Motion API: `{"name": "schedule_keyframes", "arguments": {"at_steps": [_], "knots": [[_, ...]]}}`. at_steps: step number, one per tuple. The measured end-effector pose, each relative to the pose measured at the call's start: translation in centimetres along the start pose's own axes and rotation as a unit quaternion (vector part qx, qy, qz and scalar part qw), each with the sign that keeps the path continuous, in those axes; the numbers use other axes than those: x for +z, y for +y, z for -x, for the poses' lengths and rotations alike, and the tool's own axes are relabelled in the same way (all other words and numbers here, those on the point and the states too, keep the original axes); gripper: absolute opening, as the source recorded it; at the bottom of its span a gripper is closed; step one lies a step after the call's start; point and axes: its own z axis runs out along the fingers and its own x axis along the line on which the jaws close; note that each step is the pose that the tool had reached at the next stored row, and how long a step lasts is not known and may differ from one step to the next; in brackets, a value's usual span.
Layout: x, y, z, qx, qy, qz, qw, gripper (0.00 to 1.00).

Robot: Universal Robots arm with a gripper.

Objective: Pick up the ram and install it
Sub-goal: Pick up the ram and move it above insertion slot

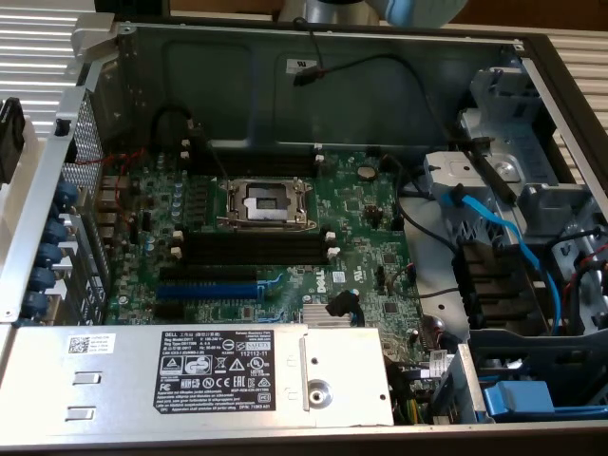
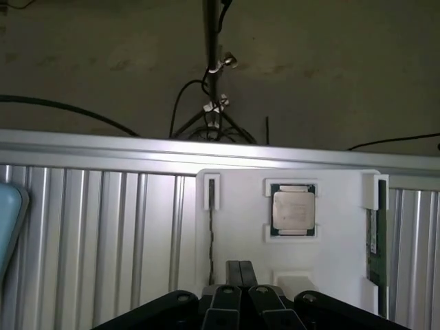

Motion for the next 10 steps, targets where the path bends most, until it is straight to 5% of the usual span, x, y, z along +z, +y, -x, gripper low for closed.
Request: {"name": "schedule_keyframes", "arguments": {"at_steps": [10], "knots": [[1.82, -0.04, 0.2, 0.0, 0.0001, 0.0001, 1.0, 0.1]]}}
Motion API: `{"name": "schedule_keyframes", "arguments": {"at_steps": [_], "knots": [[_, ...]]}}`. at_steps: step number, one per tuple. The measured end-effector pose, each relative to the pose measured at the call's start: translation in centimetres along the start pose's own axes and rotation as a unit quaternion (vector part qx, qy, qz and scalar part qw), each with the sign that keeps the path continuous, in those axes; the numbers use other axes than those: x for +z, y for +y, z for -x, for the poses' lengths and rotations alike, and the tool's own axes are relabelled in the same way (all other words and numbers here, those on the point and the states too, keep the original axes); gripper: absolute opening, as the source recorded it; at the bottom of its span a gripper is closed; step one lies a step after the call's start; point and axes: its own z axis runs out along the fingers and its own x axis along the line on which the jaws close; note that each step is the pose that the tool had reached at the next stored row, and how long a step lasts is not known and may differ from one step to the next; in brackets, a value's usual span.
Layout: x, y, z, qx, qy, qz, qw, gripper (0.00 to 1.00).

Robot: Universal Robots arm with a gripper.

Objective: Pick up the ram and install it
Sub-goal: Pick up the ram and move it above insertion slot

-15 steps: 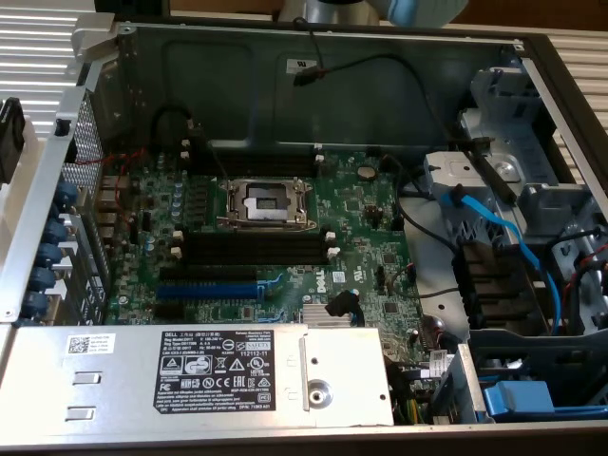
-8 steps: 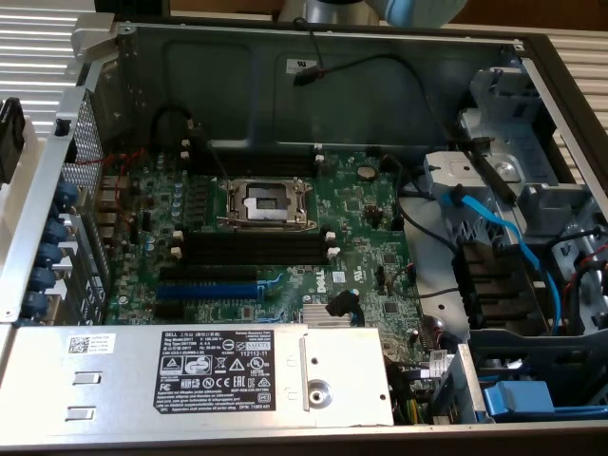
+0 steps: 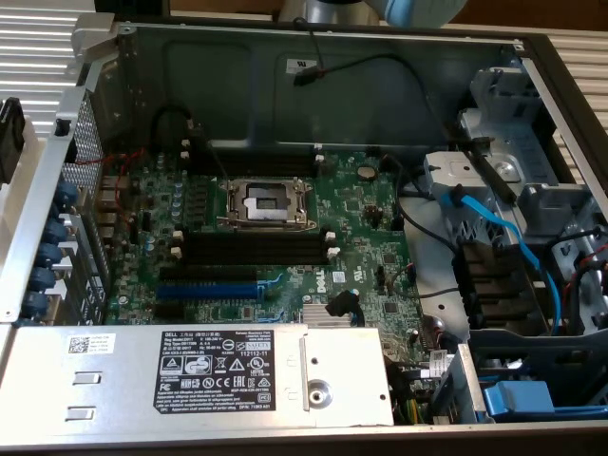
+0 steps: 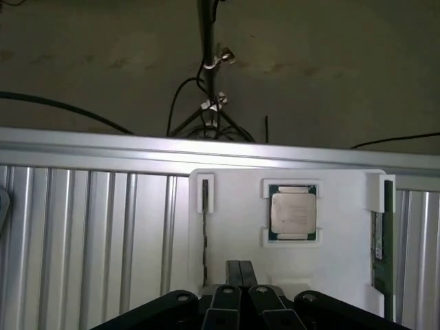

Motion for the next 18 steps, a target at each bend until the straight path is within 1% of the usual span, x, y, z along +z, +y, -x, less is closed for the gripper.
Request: {"name": "schedule_keyframes", "arguments": {"at_steps": [6, 11, 12, 15, 16, 18], "knots": [[1.07, -0.02, -1.3, 0.0, -0.0001, -0.0001, 1.0, 0.1], [1.95, -0.59, -2.3, 0.0, -0.0001, -0.0001, 1.0, 0.1], [2.12, -0.81, -2.4, 0.0, -0.0001, -0.0001, 1.0, 0.1], [2.65, -2.07, -2.5, 0.0, -0.0001, -0.0002, 1.0, 0.1], [2.83, -2.23, -2.6, 0.0, 0.0, -0.0001, 1.0, 0.1], [3.18, -2.26, -2.6, 0.0, -0.0001, -0.0001, 1.0, 0.1]]}}
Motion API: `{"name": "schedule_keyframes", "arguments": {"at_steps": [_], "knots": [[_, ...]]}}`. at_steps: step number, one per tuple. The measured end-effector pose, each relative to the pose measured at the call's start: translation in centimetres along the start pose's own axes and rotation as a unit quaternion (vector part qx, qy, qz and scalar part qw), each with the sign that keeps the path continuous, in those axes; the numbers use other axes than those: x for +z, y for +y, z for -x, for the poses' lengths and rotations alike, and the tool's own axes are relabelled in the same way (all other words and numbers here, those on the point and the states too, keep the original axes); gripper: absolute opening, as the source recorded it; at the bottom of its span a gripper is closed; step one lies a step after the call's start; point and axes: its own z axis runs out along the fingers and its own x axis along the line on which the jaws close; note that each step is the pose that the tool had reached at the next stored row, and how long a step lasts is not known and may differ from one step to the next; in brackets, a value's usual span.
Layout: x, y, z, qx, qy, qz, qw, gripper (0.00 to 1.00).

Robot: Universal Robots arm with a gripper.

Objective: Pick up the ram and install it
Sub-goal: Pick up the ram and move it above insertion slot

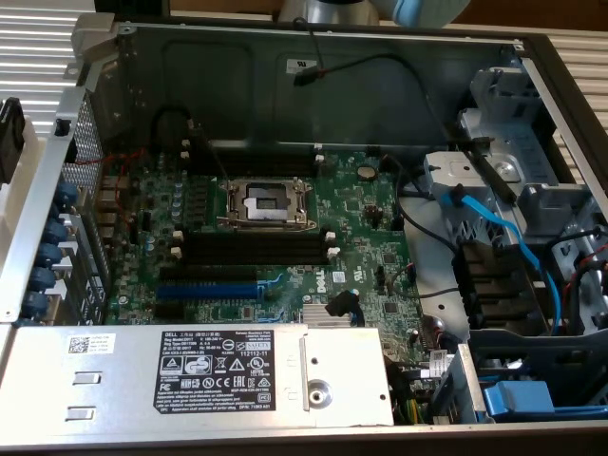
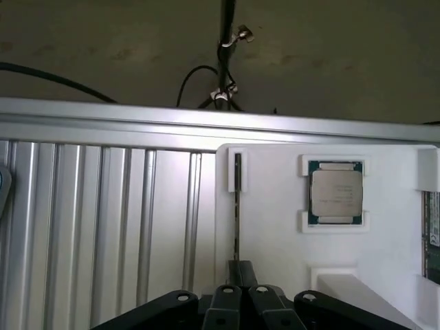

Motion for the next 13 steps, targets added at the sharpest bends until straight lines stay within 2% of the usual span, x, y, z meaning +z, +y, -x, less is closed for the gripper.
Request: {"name": "schedule_keyframes", "arguments": {"at_steps": [6, 10, 13], "knots": [[1.11, 0.05, 0.2, 0.0, 0.0, 0.0001, 1.0, 0.1], [1.86, 0.67, 0.3, 0.0, 0.0, -0.0001, 1.0, 0.1], [2.38, 0.67, 0.4, 0.0, 0.0, 0.0, 1.0, 0.1]]}}
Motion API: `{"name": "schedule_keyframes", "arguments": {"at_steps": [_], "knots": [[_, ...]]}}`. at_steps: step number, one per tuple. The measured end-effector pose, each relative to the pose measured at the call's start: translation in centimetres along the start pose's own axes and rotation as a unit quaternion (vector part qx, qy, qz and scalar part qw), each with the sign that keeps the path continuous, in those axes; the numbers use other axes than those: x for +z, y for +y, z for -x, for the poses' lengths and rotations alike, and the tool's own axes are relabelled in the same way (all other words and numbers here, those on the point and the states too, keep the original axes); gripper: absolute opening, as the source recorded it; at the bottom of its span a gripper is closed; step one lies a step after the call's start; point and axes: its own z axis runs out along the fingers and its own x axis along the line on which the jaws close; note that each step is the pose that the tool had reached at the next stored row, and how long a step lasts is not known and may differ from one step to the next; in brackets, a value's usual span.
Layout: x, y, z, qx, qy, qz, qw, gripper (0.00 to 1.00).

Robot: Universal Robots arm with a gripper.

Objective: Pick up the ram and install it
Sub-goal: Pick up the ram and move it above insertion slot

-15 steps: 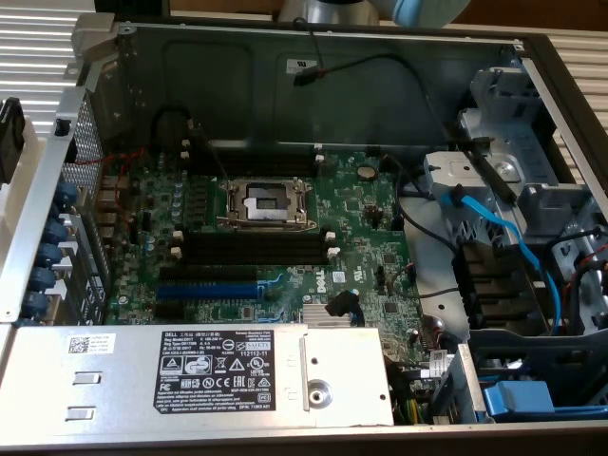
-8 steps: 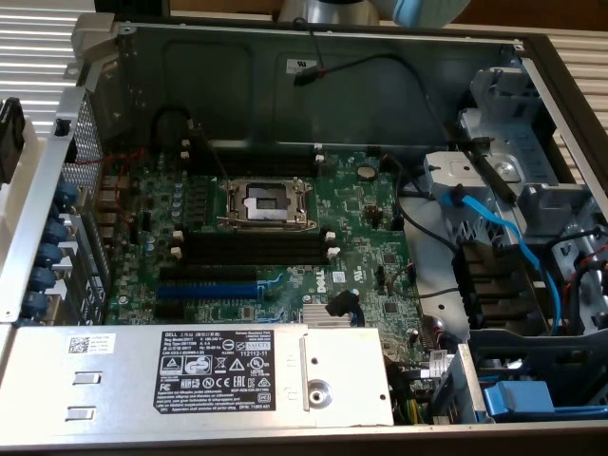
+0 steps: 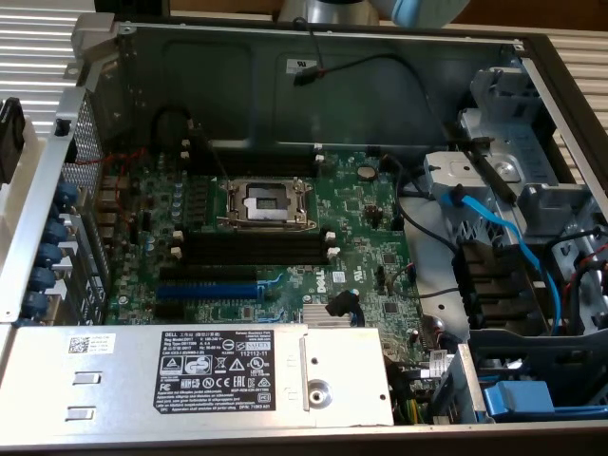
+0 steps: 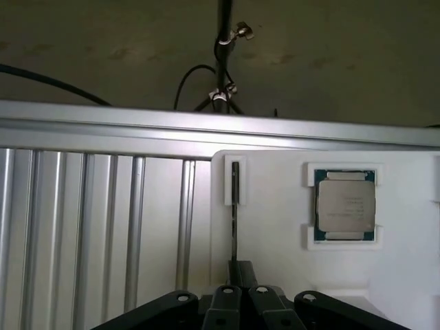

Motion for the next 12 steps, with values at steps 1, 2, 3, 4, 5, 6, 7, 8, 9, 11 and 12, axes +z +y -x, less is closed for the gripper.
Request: {"name": "schedule_keyframes", "arguments": {"at_steps": [1, 2, 3, 4, 5, 6, 7, 8, 9, 11, 12], "knots": [[0.15, 0.01, 0.05, 0.0, 0.0, 0.0, 1.0, 0.1], [0.26, 0.01, 0.08, 0.0, 0.0, 0.0, 1.0, 0.1], [0.33, 0.06, 0.11, 0.0, 0.0, 0.0, 1.0, 0.1], [0.37, 0.15, 0.14, 0.0, 0.0, 0.0001, 1.0, 0.1], [0.42, 0.22, 0.18, 0.0, 0.0, 0.0, 1.0, 0.1], [0.43, 0.21, 0.18, 0.0, 0.0, -0.0001, 1.0, 0.1], [0.43, 0.21, 0.17, 0.0, 0.0001, 0.0, 1.0, 0.1], [0.43, 0.21, 0.18, 0.0, 0.0001, 0.0, 1.0, 0.1], [0.43, 0.21, 0.17, 0.0, 0.0001, 0.0, 1.0, 0.1], [0.43, 0.22, 0.18, 0.0, 0.0001, 0.0, 1.0, 0.1], [0.42, 0.22, 0.18, 0.0, 0.0002, 0.0, 1.0, 0.1]]}}
